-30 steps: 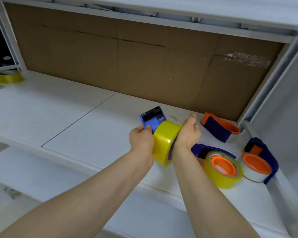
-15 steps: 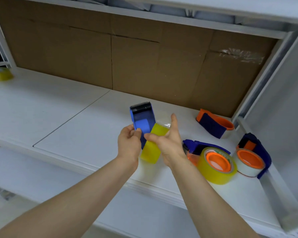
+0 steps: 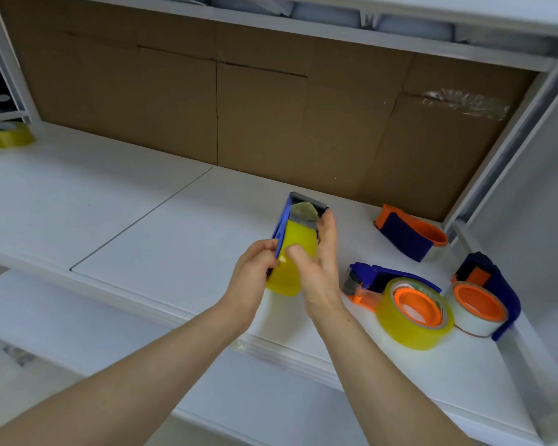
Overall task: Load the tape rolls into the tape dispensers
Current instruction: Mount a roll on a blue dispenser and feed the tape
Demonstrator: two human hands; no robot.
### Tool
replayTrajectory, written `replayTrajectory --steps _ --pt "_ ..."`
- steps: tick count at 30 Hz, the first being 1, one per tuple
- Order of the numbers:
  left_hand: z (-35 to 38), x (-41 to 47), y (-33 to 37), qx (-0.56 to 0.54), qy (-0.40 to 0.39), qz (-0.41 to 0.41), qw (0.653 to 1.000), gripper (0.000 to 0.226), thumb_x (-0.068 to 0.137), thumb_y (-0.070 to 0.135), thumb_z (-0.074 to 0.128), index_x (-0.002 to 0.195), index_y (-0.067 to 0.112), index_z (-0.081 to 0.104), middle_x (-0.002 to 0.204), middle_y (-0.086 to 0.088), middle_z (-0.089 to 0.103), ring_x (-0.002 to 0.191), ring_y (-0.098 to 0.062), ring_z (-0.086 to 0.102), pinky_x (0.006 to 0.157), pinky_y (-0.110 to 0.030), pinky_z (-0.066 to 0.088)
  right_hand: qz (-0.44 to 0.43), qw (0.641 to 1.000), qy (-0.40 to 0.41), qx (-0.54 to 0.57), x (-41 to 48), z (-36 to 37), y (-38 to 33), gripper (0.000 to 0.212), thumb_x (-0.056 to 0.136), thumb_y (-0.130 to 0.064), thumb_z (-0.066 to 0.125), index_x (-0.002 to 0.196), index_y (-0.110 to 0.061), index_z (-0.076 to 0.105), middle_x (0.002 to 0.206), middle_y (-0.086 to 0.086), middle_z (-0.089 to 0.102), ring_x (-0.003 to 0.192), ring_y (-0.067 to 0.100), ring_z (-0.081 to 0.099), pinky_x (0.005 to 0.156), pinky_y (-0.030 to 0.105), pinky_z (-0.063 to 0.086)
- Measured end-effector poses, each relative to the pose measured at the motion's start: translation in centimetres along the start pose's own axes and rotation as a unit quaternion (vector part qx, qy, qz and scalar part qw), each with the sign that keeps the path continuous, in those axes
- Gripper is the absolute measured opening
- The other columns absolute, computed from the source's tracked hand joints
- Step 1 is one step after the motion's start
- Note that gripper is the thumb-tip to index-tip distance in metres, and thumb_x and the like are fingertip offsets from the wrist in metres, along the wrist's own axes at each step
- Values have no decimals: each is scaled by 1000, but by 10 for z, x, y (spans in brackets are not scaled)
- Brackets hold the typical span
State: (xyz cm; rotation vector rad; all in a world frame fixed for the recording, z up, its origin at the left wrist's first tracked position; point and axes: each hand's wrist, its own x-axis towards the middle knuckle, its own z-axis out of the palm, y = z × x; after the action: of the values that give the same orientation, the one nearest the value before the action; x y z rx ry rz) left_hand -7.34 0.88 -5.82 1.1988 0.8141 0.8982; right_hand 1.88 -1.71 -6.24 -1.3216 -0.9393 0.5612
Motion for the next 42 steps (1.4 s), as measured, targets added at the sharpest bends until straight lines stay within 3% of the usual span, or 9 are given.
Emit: replayTrajectory --steps 3,7,11,14,19,26,32,39,42 --pt "-6 1 -1 21 -15 3 1000 43 71 4 60 113 5 58 92 -3 67 77 -10 63 63 -15 50 7 1000 0 20 2 1 -4 69 71 -14 62 124 -48 34 125 -21 44 111 -4 46 90 15 39" --pt "-10 -1 2 23 -30 0 999 41 80 -9 62 118 5 54 95 -5 67 83 -16 64 76 -24 52 -35 976 64 -203 25 -13 -24 76 76 -22 75 141 -14 37 135 6 38 123 14 37 99 11 30" --pt "-8 -2 0 41 -43 -3 998 44 80 -12 59 120 4 52 96 -6 66 83 -17 63 75 -25 50 -81 944 32 -318 48 -30 -36 35 74 -31 77 106 -20 70 116 2 55 116 21 46 102 39 38" --pt "-1 -4 -3 77 -42 16 996 48 78 -5 67 122 6 50 96 0 65 81 -12 63 69 -19 52 -77 958 27 -274 49 -33 -33 6 82 -18 70 82 -13 71 87 0 66 83 14 60 78 29 50" --pt "19 -1 -7 250 14 36 967 83 55 33 87 123 18 44 107 3 60 99 -21 60 87 -40 52 -45 975 74 -206 43 -29 -24 7 87 -15 64 81 -13 64 70 -9 60 66 2 55 59 7 42" --pt "14 0 -2 283 3 40 958 66 58 46 79 115 28 51 100 10 62 104 -19 59 95 -41 47 16 982 94 -164 45 -59 -25 11 78 -20 75 83 -10 72 73 -2 66 65 4 58 57 9 45" --pt "12 3 -1 237 -3 54 970 55 66 23 84 108 23 49 92 12 57 91 -14 59 82 -28 51 150 979 59 -124 37 -86 -19 13 76 -12 76 78 -8 64 65 5 64 43 2 55 38 10 38" --pt "14 5 -1 230 -26 54 971 53 65 19 85 104 22 49 91 10 59 86 -13 60 78 -28 52 226 964 28 -134 43 -86 -34 47 75 -52 69 91 -8 64 81 5 63 67 14 54 52 23 41" --pt "16 3 -3 241 -35 60 968 54 64 19 85 105 22 49 90 12 58 83 -9 59 79 -29 52 156 970 -20 -185 42 -76 -34 33 77 -41 72 86 -9 68 77 1 64 67 11 55 52 15 45"
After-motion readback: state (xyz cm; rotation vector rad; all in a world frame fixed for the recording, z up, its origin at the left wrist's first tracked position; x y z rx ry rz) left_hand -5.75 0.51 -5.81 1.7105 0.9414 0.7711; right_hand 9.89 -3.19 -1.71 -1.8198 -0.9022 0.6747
